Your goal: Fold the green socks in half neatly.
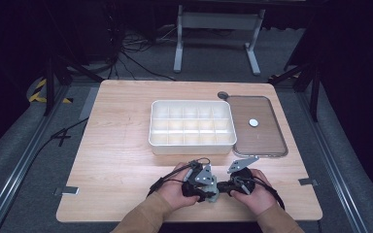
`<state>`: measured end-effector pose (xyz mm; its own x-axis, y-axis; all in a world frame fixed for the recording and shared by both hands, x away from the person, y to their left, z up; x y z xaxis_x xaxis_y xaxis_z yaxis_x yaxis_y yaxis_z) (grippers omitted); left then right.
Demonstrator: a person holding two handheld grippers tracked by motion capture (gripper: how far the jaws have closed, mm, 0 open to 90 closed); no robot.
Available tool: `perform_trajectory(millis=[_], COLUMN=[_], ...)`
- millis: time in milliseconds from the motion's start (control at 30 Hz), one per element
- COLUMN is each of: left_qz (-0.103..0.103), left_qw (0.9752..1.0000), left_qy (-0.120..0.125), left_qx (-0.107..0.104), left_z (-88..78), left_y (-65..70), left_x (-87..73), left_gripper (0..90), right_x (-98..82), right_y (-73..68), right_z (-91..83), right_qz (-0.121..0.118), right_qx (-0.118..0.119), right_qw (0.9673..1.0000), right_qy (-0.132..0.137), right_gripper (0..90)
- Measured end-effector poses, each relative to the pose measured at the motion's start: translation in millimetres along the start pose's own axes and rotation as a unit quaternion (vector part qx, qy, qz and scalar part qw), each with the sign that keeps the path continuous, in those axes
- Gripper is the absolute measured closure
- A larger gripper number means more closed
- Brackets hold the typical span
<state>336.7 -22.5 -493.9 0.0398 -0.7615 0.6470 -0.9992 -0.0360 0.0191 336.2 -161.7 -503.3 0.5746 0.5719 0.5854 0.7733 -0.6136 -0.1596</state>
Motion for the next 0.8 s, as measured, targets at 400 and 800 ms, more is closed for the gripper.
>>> perform_trajectory(millis=[400, 800], left_qz=[0.005, -0.007], left_qw=[0.9997, 0.9997], left_qy=[-0.012, -0.012], left_qx=[0.021, 0.02], left_z=[7.7, 8.8], left_y=[3.6, 2.9], left_x=[10.0, 10.4], left_gripper=[45.3, 45.5], right_x=[1.3, 10.2], right_y=[0.3, 15.6], right_z=[0.1, -28.7], right_qz=[-0.001, 0.043], right_qx=[-0.016, -0.027], right_qw=[0.9998, 0.9983], right_qy=[-0.014, 0.03], right_gripper=[79.8, 65.6])
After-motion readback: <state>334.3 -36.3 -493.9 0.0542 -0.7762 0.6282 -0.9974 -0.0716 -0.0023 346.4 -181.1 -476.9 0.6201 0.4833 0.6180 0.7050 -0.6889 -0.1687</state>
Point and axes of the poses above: each handheld gripper's, and its own axes: z roughly forward along the jaws, x roughly out of its top, y roughly to its right, the point moved 5 cm from there along z, roughly forward along the jaws, and after that the axes turned 5 degrees about -x, right-handed, at the moved point
